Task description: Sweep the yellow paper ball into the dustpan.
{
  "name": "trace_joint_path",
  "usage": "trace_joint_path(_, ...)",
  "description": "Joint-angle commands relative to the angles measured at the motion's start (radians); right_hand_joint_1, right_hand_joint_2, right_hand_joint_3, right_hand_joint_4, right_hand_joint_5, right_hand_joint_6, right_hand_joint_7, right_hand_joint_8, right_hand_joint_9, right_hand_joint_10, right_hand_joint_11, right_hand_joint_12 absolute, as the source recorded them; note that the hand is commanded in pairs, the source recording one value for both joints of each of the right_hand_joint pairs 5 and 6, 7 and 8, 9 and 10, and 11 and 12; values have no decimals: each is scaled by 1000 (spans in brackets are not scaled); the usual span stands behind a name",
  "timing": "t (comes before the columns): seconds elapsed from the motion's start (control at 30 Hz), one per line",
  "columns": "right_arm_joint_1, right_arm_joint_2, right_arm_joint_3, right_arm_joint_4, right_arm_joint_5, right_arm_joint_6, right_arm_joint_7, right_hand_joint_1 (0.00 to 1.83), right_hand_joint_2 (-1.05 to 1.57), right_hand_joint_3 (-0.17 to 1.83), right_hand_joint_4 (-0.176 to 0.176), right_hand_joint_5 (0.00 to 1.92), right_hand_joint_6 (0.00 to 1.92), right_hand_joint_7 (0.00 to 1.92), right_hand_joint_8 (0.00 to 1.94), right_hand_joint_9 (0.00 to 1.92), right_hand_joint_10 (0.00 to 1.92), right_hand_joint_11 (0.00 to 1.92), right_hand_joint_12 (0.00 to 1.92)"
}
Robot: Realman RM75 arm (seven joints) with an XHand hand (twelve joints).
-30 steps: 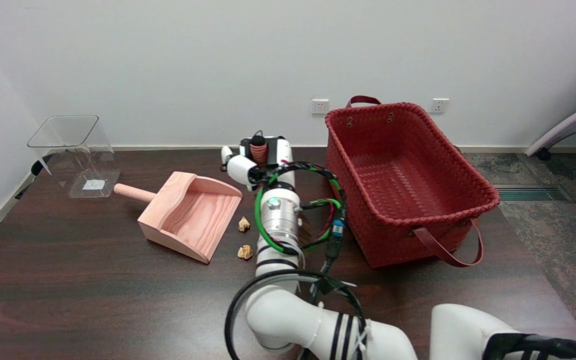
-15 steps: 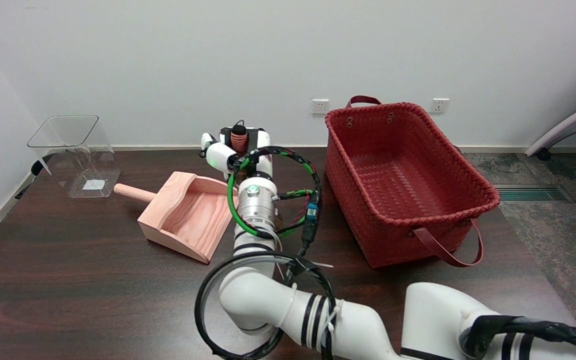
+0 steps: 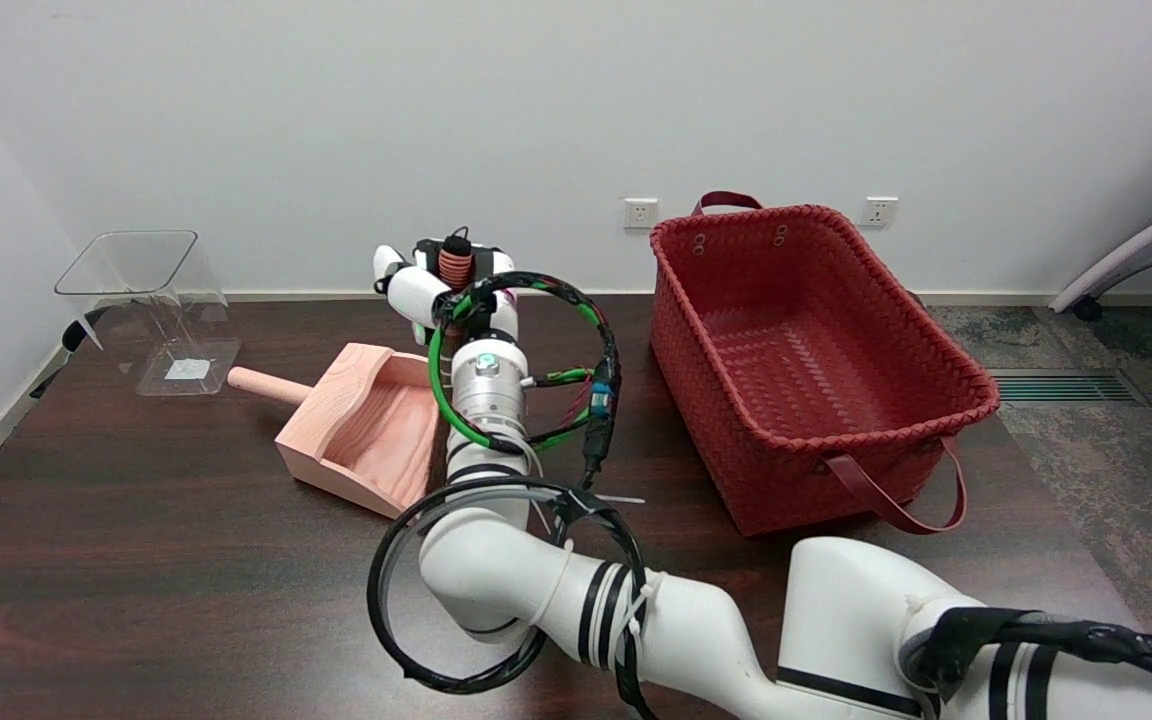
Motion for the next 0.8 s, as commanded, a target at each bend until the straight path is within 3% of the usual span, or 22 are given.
trace_joint_path(0.03, 21, 12, 7, -2, 20, -86, 175, 1142, 1484, 446, 0, 1920, 1920, 1920, 1920, 1920, 1920, 1920, 1920)
trace_joint_path(0.33, 14, 70, 20, -100, 99, -214, 253, 1157, 1452, 459, 0, 1920, 1920, 1920, 1920, 1920, 1920, 1920, 1920)
trace_joint_path(0.57, 9, 100, 22, -144, 117, -219, 285, 1170, 1420, 478, 0, 1920, 1920, 1920, 1920, 1920, 1920, 1920, 1920)
trace_joint_path(0.8, 10, 133, 22, -176, 17, -133, 160, 1175, 1402, 497, 0, 1920, 1920, 1920, 1920, 1920, 1920, 1920, 1920)
